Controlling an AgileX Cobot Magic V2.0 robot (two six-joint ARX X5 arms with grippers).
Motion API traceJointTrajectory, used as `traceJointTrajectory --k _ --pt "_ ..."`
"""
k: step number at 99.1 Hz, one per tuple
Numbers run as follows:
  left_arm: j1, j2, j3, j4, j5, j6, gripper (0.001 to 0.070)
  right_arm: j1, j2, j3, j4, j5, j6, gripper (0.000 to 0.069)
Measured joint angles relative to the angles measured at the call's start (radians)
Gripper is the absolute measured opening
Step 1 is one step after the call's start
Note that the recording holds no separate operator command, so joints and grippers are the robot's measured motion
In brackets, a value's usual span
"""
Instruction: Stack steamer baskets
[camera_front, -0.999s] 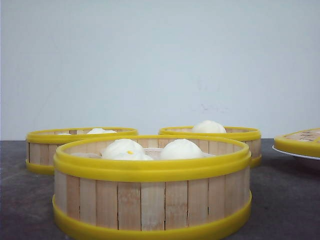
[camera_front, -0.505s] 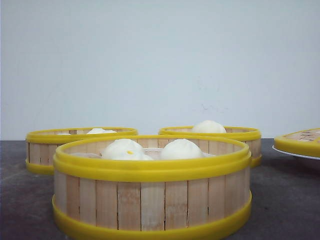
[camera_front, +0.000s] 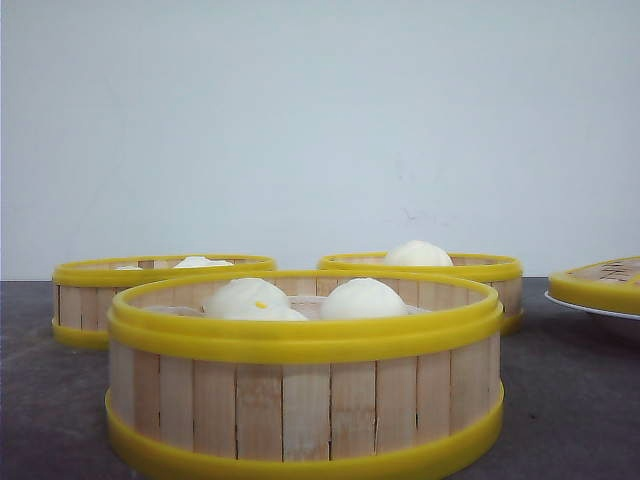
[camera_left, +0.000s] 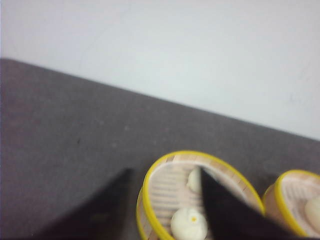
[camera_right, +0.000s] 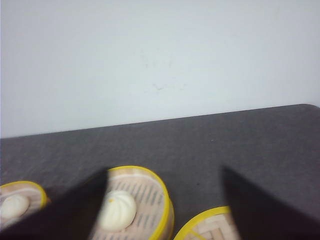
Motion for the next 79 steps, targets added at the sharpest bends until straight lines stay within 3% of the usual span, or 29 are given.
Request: traceJointTrajectory --k 5,10,30,48,79 --pt "0.000 0.038 0.008 0.000 0.005 0.004 0.0439 0.006 0.010 0.000 -0.007 0.000 -0.004 0.0562" --pt "0.000 0.079 0.011 0.009 0.018 0.008 0.0457 0.010 0.020 0.000 -0.010 0.000 -0.007 0.0570" --pt "-0.001 0.253 0.020 0.110 0.035 0.010 0.0406 0.024 0.064 0.000 -0.010 0.000 -0.014 0.0566" --pt "-0.013 0.493 0.124 0.117 0.038 0.031 0.0400 0.042 0.126 0.000 -0.013 0.000 -0.014 0.0566" --pt "-0.042 0.917 0.389 -0.029 0.038 0.077 0.0400 0.085 0.176 0.000 -0.016 0.000 -0.014 0.0566"
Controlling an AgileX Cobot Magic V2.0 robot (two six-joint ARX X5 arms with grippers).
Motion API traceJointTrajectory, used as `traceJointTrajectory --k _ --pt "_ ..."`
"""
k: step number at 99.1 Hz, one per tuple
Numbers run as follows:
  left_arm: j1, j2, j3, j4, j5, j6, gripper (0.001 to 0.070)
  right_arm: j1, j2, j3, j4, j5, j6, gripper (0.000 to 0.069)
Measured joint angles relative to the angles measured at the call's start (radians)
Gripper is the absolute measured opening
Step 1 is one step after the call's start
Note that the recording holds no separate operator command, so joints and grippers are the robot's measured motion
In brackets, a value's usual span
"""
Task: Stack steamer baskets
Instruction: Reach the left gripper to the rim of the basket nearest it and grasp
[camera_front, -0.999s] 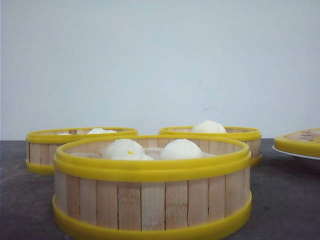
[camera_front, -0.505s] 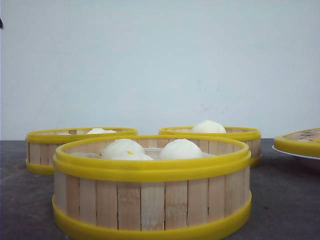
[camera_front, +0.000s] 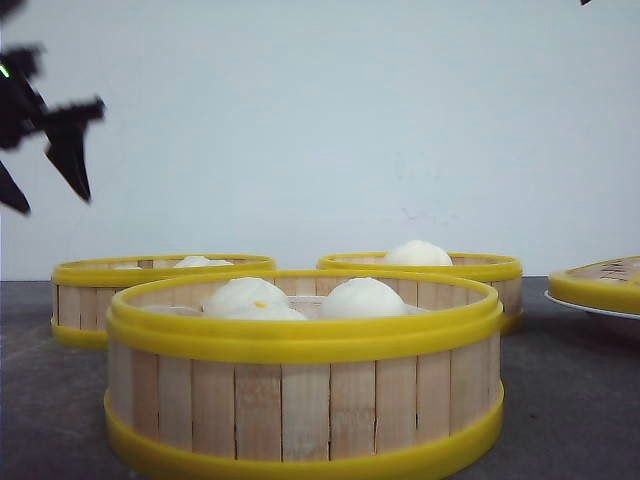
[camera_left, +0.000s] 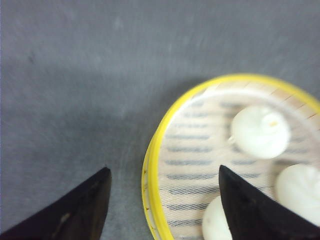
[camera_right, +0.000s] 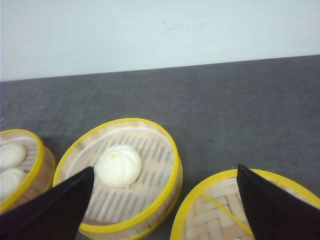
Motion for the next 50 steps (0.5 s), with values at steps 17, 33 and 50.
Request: traceJointTrajectory --k 17,33,50 --pt "-0.019 0.156 0.114 -0.081 -0.030 0.023 0.0396 0.018 0.003 0.000 0.000 0.000 0.000 0.0566" --pt "-0.033 0.210 0.135 -0.094 -0.088 0.040 0.0390 0.025 0.008 0.000 -0.001 0.000 0.000 0.0566" --pt "-0.035 0.220 0.135 -0.094 -0.117 0.043 0.0261 0.025 0.010 0.000 -0.001 0.001 0.000 0.0566"
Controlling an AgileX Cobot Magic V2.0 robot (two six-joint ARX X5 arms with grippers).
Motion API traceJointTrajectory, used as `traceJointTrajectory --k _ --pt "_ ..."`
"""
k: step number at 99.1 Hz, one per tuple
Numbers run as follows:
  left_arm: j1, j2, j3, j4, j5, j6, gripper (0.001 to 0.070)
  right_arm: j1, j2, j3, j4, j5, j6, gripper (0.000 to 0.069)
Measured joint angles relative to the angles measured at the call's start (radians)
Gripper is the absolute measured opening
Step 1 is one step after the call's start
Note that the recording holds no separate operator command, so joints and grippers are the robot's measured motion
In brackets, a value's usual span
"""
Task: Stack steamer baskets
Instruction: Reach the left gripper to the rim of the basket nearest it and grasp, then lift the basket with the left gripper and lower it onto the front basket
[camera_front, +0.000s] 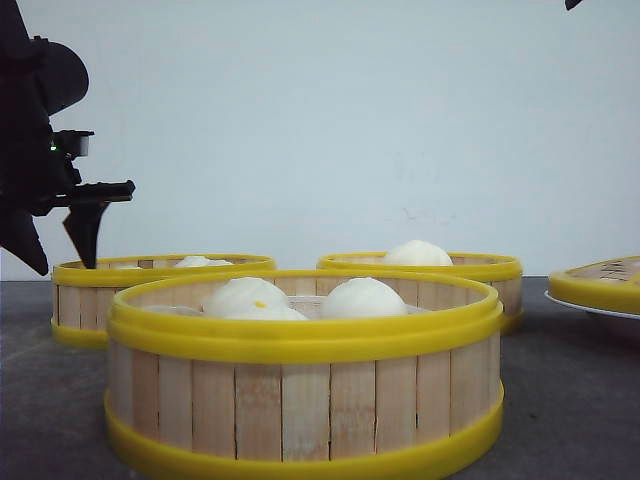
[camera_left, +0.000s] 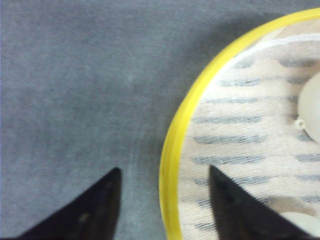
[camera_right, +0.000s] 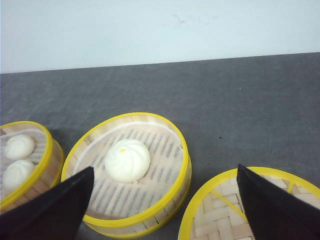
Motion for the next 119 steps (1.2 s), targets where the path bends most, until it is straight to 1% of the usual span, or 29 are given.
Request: traceJointTrajectory --k 7,42,46,56,60,67,87,96,102,112,116,119 --pt "0.000 0.000 0.000 -0.001 0.000 0.000 0.0237 0.000 0.000 0.000 0.000 0.000 0.000 0.0566" --pt "-0.006 0.050 0.000 -0.011 -0.002 0.000 0.0184 0.000 0.001 0.000 0.007 0.000 0.000 0.0566" --pt "-0.006 0.053 0.000 -0.014 -0.002 0.000 0.0159 0.000 0.001 0.000 0.007 0.000 0.000 0.0566" --pt "-0.007 0.053 0.000 -0.007 -0.002 -0.001 0.0048 0.000 0.001 0.000 0.007 0.000 0.000 0.0564" --pt "-0.010 0.053 0.000 -0.007 -0.011 -0.003 0.0032 0.000 0.001 0.000 0.007 0.000 0.000 0.0558" --pt "-0.011 0.053 0.000 -0.008 -0.028 -0.004 0.0022 0.000 0.001 0.000 0.007 0.000 0.000 0.0549" --pt "-0.010 0.050 0.000 -0.008 -0.024 -0.006 0.0020 0.000 0.002 0.000 0.006 0.001 -0.003 0.0545" --pt "-0.004 0.035 0.000 -0.014 0.003 -0.016 0.0020 0.000 0.002 0.000 0.005 0.001 -0.007 0.0545" --pt "0.006 0.006 0.000 -0.020 0.032 -0.027 0.0020 0.000 0.002 0.000 0.002 0.001 -0.008 0.0545" --pt "0.023 -0.080 0.000 -0.055 0.074 -0.023 0.0020 0.000 0.002 0.000 -0.003 0.002 -0.008 0.0545" --pt "0.029 -0.129 0.000 -0.066 0.103 -0.025 0.0020 0.000 0.001 0.000 -0.003 0.002 -0.008 0.0545" --pt "0.031 -0.158 0.000 -0.069 0.114 -0.024 0.0020 0.000 0.001 0.000 -0.003 0.002 -0.008 0.0545"
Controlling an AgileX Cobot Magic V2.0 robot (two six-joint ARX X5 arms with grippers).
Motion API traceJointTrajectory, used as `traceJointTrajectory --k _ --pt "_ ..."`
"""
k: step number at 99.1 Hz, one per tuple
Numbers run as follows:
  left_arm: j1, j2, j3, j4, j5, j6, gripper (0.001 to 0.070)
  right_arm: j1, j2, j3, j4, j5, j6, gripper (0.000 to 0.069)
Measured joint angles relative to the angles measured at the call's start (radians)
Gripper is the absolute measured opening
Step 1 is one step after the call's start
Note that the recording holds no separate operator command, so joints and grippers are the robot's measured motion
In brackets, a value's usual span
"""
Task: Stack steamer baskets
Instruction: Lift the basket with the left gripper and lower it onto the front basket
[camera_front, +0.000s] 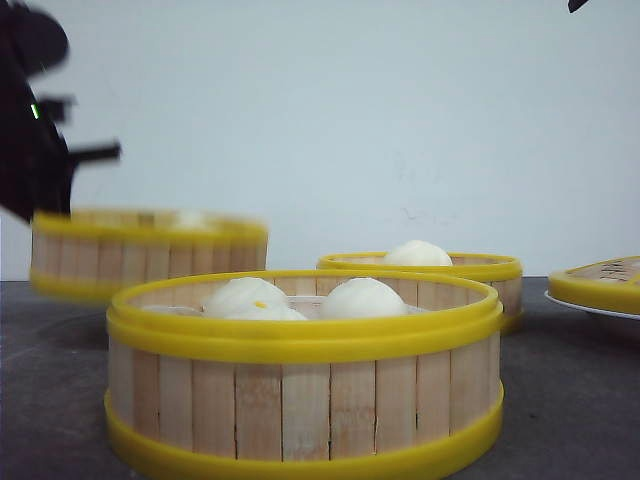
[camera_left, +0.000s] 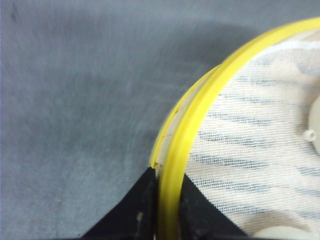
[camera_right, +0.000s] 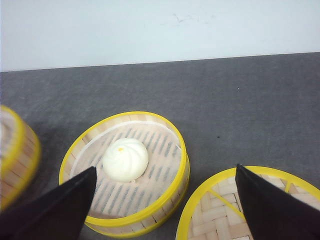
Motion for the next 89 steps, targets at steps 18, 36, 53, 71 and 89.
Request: traceJointTrajectory --k 18,36,53,71,89 --pt "-0.026 -0.130 0.004 -0.096 0.103 0.015 0.0020 0.000 -0.010 0.000 -0.003 -0.001 0.000 0.0545" --pt "-0.112 -0.192 0.004 -0.201 0.185 0.057 0.0020 0.000 -0.054 0.000 -0.007 -0.002 0.000 0.0545" --pt "-0.242 -0.207 0.000 -0.243 0.207 0.097 0.0020 0.000 -0.095 0.000 -0.018 -0.002 0.000 0.0545" --pt "-0.360 -0.207 -0.057 -0.203 0.200 0.108 0.0020 0.000 -0.119 0.000 -0.030 -0.002 0.000 0.0545" --pt "-0.407 -0.206 -0.135 -0.130 0.154 0.111 0.0020 0.000 -0.122 0.000 -0.054 -0.002 0.000 0.0545"
